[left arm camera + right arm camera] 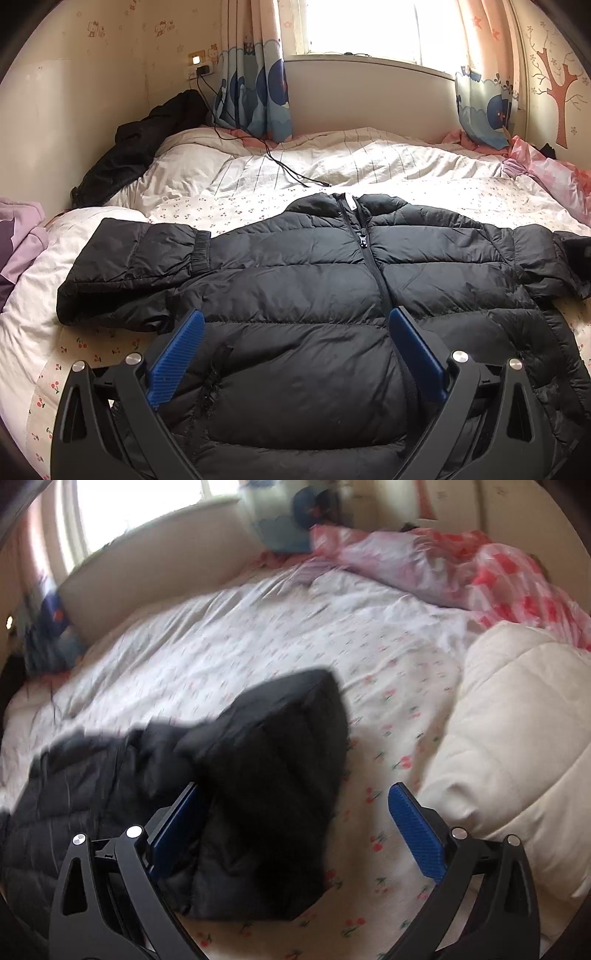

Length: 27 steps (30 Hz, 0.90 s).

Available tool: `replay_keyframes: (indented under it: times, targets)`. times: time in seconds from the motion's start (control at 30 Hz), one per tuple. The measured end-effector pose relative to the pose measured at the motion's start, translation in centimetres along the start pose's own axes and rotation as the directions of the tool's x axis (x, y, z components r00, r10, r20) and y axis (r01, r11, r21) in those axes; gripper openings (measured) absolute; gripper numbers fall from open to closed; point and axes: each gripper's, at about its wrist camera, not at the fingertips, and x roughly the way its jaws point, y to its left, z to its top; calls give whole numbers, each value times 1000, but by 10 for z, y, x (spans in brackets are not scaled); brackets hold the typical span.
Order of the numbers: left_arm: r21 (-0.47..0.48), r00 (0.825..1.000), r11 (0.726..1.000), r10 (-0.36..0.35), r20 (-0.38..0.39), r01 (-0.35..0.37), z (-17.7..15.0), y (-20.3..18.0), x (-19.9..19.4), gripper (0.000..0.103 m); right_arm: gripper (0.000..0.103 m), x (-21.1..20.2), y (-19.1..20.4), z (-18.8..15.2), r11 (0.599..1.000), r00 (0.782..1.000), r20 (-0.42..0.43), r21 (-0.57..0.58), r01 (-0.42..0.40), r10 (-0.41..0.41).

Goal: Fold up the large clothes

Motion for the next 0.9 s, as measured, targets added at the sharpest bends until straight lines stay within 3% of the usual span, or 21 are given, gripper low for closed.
replay_keyframes:
  times: [0.07, 0.1, 0.27, 0.33, 0.37, 0.43, 0.5, 0.53, 0.57, 0.6, 0.63, 0.67, 0.7, 0.73, 0.77, 0.8, 0.9]
  targets:
    - [-15, 1000, 1000, 0, -14, -1, -1, 2, 3, 96, 97, -7, -23, 5, 989, 996, 42, 122, -84, 80]
    - [-26, 1000, 1000, 0, -23, 0, -2, 4, 5, 96, 97, -5, -24, 7, 990, 996, 29, 113, -89, 87]
    - [-55, 998, 998, -10, -56, 7, -3, 7, 15, 96, 97, 8, 2, 8, 991, 996, -47, -110, -79, 74]
    - [-53, 998, 999, -12, -61, 9, -4, 4, 17, 96, 97, 17, 11, 10, 981, 999, -46, -191, 15, -24]
    - [-49, 998, 999, -11, -61, 8, -4, 3, 17, 96, 96, 26, 21, 11, 952, 991, -43, -287, 106, -123]
    - [-38, 998, 999, -10, -62, 8, -5, 1, 19, 96, 96, 39, 29, 12, 898, 974, -14, -390, 204, -228]
    - [-30, 998, 999, -13, -65, 11, -5, -1, 19, 96, 96, 54, 28, 21, 862, 959, 9, -436, 259, -284]
    - [-26, 998, 1000, -16, -67, 14, -6, -2, 20, 96, 96, 58, 25, 28, 866, 959, 3, -429, 256, -282]
    - [-23, 997, 1000, -17, -69, 15, -6, -3, 21, 96, 95, 61, 21, 35, 875, 959, -4, -411, 258, -284]
    - [-21, 997, 1000, -17, -70, 15, -7, -4, 21, 96, 87, 57, 8, 53, 931, 975, -27, -302, 204, -222]
    - [-16, 997, 1000, -15, -74, 13, -7, -4, 22, 96, 85, 47, -5, 65, 971, 987, -21, -188, 150, -157]
    - [-15, 997, 1000, -13, -77, 12, -8, -5, 23, 96, 85, 25, -26, 81, 997, 997, 14, -1, 81, -81]
    - [-15, 997, 1000, -14, -82, 13, -8, -4, 24, 96, 86, 1, -56, 91, 974, 997, 74, 225, -8, -9]
    - [-19, 996, 1000, -15, -86, 13, -9, -4, 25, 96, 86, -1, -77, 92, 929, 995, 96, 365, -67, 34]
    - [-22, 996, 1000, -16, -89, 14, -9, -4, 26, 96, 86, 3, -90, 94, 898, 994, 79, 429, -101, 73]
    - [-29, 995, 999, -21, -94, 18, -9, -3, 27, 96, 85, 12, -95, 97, 896, 994, 27, 430, -107, 106]
    - [-41, 994, 999, -28, -108, 23, -10, -1, 30, 96, 86, 21, -90, 100, 935, 991, -42, 340, -104, 126]
